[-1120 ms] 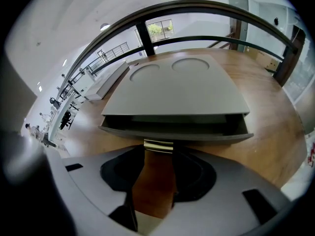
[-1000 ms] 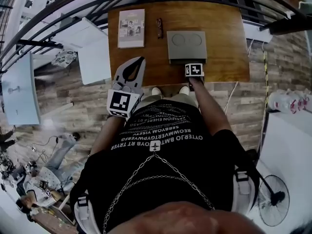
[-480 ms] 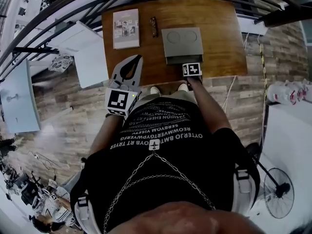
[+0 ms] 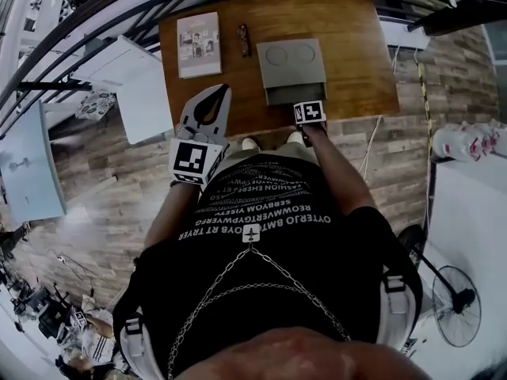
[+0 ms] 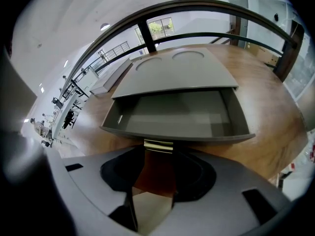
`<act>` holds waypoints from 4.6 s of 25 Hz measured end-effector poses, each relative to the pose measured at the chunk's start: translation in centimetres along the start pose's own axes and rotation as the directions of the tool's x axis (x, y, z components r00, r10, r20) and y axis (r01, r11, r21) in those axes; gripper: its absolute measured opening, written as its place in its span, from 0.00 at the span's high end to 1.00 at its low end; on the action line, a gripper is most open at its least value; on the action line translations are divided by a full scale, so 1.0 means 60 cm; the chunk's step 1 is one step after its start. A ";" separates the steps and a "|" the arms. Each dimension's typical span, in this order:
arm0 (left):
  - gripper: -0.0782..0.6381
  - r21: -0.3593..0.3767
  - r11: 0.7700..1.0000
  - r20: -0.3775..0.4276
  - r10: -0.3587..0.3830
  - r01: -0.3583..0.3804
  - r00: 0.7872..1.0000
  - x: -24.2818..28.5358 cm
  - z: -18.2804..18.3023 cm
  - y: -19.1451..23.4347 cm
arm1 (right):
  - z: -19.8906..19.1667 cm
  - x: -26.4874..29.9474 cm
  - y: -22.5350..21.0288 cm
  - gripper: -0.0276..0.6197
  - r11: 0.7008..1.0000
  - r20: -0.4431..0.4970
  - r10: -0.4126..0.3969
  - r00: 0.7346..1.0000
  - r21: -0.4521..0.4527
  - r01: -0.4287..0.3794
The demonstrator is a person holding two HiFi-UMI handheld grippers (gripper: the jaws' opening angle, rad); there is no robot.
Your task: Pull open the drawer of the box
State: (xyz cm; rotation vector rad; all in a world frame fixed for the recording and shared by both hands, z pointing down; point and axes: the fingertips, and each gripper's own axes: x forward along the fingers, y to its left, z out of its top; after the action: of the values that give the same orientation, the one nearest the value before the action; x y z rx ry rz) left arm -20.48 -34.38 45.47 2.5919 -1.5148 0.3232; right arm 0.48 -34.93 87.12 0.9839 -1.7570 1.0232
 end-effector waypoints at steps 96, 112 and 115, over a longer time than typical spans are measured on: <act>0.88 0.007 0.993 -0.018 -0.118 0.118 0.993 -0.004 -0.020 -0.046 | -0.134 -0.046 0.032 0.59 0.998 -0.063 0.039 0.997 -0.039 -0.041; 0.88 -0.025 0.995 0.058 -0.095 0.096 0.994 0.021 0.019 -0.073 | 0.028 -0.278 0.112 0.96 0.964 0.303 0.202 0.931 -0.229 -0.134; 0.88 -0.024 0.996 0.075 -0.079 0.081 0.994 0.027 0.032 -0.085 | 0.094 -0.365 0.139 0.96 0.937 0.442 0.268 0.856 -0.325 -0.125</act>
State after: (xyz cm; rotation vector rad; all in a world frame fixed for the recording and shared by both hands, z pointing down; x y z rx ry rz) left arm -15.03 -33.67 43.99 2.6624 -1.4226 0.1990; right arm -1.49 -32.67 63.24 0.9339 -2.3863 0.6426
